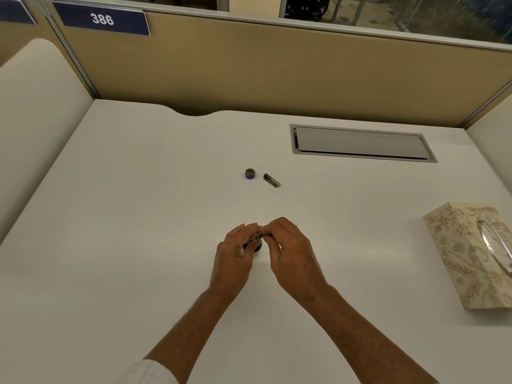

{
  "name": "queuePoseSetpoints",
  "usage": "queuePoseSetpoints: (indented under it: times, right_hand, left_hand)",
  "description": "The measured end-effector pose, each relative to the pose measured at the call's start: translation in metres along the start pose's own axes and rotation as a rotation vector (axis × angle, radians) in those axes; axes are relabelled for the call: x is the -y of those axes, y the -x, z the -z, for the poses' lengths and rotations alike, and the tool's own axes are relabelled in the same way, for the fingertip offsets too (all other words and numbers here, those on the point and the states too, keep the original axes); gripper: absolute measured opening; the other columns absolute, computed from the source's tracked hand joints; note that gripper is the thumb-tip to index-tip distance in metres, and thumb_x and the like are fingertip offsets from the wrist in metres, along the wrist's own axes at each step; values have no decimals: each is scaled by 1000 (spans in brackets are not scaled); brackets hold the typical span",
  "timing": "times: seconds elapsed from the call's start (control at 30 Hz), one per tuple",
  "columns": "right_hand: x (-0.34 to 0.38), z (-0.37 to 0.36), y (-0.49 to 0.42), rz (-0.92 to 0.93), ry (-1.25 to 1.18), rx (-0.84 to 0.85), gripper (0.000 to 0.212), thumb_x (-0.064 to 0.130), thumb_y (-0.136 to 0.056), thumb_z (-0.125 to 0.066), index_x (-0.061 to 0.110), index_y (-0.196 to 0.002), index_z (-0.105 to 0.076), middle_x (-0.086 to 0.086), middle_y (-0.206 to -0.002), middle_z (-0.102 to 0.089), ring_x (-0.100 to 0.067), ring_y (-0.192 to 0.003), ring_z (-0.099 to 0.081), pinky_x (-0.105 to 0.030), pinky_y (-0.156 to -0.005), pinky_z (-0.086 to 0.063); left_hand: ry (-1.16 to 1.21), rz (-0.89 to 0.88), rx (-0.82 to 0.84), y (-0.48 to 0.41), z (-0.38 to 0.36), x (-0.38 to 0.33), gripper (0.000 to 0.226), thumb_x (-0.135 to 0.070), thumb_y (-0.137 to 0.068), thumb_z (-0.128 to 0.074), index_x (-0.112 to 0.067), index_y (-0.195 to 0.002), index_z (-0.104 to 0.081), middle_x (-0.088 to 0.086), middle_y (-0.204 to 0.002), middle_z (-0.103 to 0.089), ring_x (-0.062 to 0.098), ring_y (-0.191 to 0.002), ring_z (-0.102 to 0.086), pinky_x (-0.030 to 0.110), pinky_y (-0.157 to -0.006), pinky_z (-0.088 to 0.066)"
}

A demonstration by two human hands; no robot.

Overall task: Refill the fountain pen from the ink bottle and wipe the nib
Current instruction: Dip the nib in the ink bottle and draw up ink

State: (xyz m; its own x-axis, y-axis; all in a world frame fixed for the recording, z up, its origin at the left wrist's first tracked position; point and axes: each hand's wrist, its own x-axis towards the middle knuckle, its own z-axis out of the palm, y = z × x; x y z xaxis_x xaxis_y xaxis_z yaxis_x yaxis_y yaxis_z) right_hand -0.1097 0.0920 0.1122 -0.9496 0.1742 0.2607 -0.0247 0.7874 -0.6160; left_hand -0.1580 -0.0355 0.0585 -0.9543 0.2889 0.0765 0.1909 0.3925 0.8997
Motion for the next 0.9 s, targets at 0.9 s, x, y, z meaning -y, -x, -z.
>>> queuePoseSetpoints:
  times: [0.9]
  right_hand:
    - [16, -3, -2, 17, 32, -59, 23, -7, -89, -59, 10, -101, -68, -3, -95, -67, -19, -87, -62, -29, -72, -56]
  left_hand:
    - [88, 3, -1, 1, -3, 3, 32, -4, -93, -65, -15, -123, -69, 4, -124, -72, 17, -117, -65, 8, -99, -45]
